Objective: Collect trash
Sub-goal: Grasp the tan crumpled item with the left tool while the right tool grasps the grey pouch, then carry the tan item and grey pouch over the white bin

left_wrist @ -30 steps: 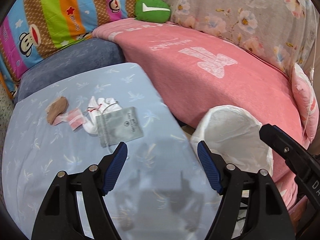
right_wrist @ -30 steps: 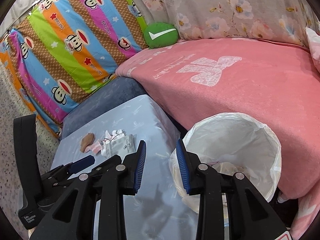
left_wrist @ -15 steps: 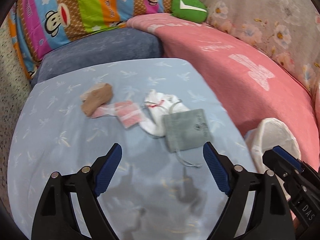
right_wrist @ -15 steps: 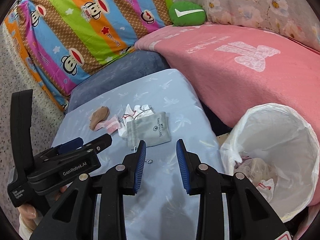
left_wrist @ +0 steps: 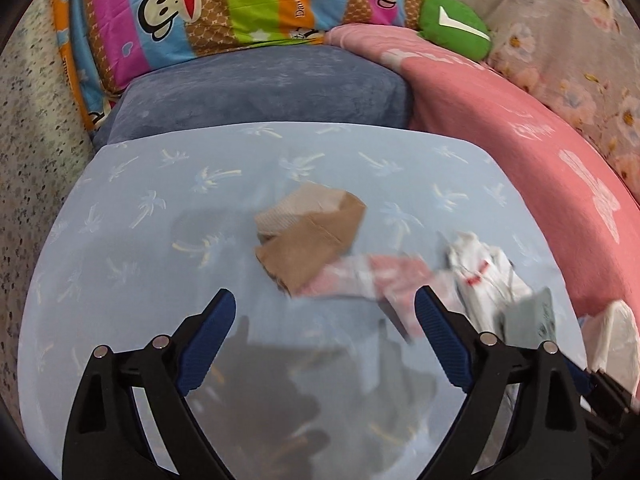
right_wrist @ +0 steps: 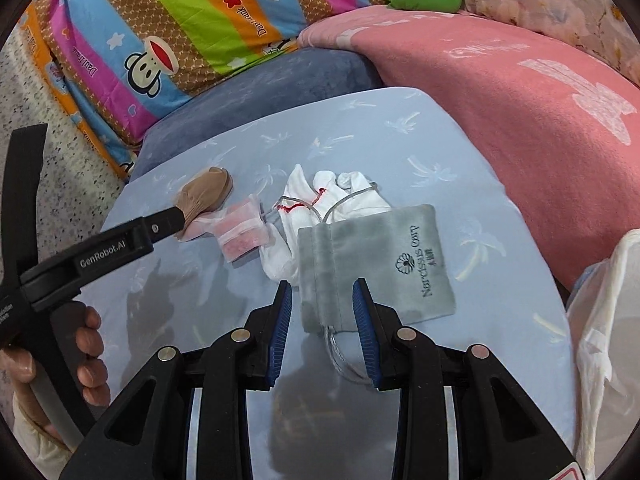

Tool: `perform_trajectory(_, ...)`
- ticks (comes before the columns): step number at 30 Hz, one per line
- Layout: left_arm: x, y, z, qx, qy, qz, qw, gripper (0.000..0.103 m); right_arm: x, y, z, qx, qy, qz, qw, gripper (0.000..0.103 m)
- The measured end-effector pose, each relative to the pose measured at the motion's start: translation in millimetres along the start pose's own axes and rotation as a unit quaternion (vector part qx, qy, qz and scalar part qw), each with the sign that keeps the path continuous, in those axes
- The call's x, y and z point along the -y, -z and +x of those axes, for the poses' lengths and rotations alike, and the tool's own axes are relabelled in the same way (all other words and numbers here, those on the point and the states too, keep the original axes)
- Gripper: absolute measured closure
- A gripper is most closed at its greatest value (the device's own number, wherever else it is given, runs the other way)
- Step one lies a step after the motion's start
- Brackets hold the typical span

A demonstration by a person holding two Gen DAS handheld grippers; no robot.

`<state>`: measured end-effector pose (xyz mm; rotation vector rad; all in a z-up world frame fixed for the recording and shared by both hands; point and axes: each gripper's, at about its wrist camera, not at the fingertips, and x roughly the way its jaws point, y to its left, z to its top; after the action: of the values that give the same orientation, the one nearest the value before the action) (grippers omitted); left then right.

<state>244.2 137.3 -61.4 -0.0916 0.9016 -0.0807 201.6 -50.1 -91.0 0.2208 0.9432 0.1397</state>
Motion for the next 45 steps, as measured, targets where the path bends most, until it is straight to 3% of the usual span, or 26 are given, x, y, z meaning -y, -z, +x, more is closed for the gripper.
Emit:
perform_trajectory(7, -9, -22, 33, 0.005, 0.001, -0.001, 1.0, 0.017, 4, -8, 32, -0.009, 0.006, 0.013, 1.0, 0.071)
perform_trajectory(9, -10, -26, 42, 0.002, 0.005, -0.003, 1.0, 0.023, 6, -8, 35, -0.007, 0.003, 0.019, 1.0, 0.073)
perform_trajectory(12, -11, -28, 51, -0.005, 0.011, -0.005, 0.9999, 0.04, 7, -9, 36, -0.003, 0.001, 0.023, 1.0, 0.076)
perform_trajectory(14, -11, -28, 54, -0.01, 0.018, -0.004, 0.9998, 0.06, 9, -7, 35, 0.0, 0.001, 0.026, 1.0, 0.078)
perform_trajectory(17, -9, -26, 51, -0.008, 0.027, -0.001, 0.9996, 0.078, 11, -6, 34, 0.002, 0.0, 0.03, 1.0, 0.085)
perform_trajectory(20, -8, -25, 44, -0.004, 0.033, 0.0, 0.9995, 0.087, 13, -6, 30, 0.003, -0.004, 0.036, 0.999, 0.093)
perform_trajectory(22, -6, -23, 37, -0.002, 0.036, -0.003, 0.9993, 0.089, 16, -6, 25, 0.006, -0.003, 0.037, 0.999, 0.097)
perform_trajectory(32, 14, -21, -10, 0.027, 0.055, -0.001, 0.9981, 0.09, 16, -3, -20, 0.035, -0.016, 0.052, 0.998, 0.098)
perform_trajectory(45, 65, -5, -71, 0.051, 0.095, 0.029, 0.9937, 0.089, 29, 2, -109, 0.098, -0.028, 0.064, 0.993, 0.098)
